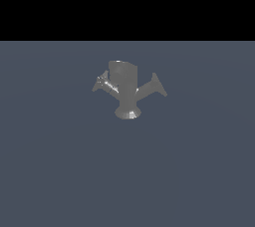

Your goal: Turn on the faucet by rotating a designated handle.

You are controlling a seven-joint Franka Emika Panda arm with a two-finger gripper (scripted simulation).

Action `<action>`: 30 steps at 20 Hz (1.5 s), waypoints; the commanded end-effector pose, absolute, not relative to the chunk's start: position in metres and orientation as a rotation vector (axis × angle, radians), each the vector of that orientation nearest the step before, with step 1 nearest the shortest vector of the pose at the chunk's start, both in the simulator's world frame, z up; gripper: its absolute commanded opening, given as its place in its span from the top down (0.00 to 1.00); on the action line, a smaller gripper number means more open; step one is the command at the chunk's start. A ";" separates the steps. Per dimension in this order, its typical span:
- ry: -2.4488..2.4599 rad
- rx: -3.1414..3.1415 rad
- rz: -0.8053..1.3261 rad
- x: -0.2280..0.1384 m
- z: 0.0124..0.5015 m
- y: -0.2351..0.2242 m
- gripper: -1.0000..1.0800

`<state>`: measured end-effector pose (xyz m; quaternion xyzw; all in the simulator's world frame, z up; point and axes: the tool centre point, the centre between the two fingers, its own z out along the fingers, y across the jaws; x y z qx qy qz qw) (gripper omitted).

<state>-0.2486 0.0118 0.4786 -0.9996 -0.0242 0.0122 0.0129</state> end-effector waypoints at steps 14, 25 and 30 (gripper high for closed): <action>0.307 -3.019 0.246 -0.162 0.310 -0.051 0.65; 0.831 -2.950 0.132 -0.084 0.217 -0.097 0.40; 1.182 -2.809 0.047 -0.057 0.184 -0.157 0.21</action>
